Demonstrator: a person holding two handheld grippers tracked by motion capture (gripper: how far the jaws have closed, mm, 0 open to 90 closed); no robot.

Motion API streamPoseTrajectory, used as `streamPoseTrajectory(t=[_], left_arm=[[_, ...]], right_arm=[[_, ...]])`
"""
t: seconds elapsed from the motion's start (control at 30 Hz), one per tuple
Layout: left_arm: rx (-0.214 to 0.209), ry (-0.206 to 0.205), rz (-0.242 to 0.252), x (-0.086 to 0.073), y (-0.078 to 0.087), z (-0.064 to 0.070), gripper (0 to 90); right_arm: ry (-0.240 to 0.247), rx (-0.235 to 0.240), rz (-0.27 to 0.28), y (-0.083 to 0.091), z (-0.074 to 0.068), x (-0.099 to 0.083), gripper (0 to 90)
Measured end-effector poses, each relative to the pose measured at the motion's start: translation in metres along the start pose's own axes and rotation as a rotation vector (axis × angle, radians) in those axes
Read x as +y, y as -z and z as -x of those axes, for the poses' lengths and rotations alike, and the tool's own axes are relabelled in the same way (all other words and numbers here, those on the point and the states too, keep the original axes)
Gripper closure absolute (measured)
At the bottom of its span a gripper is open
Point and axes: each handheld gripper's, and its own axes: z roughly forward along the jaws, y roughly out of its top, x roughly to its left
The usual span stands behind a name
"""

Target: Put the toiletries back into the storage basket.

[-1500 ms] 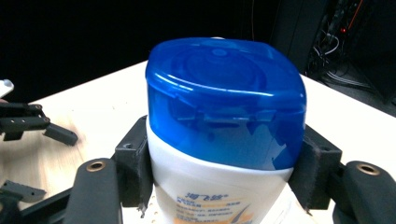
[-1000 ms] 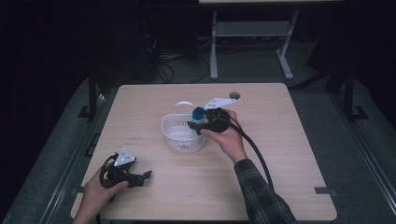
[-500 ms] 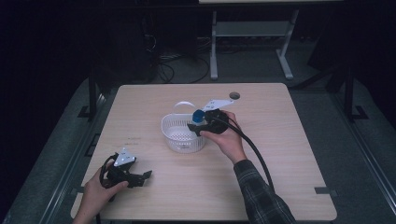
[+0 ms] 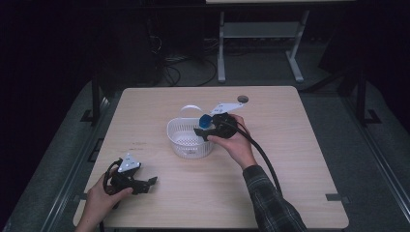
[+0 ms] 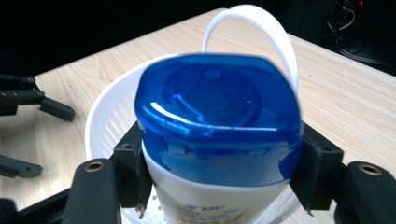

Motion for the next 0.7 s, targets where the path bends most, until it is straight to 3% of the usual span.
streamPoseTrajectory(t=[0.23, 0.53, 0.7], left_arm=[[0.000, -0.002, -0.001, 0.000, 0.000, 0.000, 12.8], [0.001, 0.002, 0.002, 0.000, 0.000, 0.000, 12.9], [0.000, 0.001, 0.001, 0.000, 0.000, 0.000, 12.8]], right_arm=[[0.010, 0.021, 0.034, 0.007, -0.005, 0.009, 30.1], [-0.017, 0.065, 0.083, 0.018, -0.010, 0.016, 26.6], [-0.006, 0.059, 0.089, 0.027, -0.011, 0.019, 24.8]])
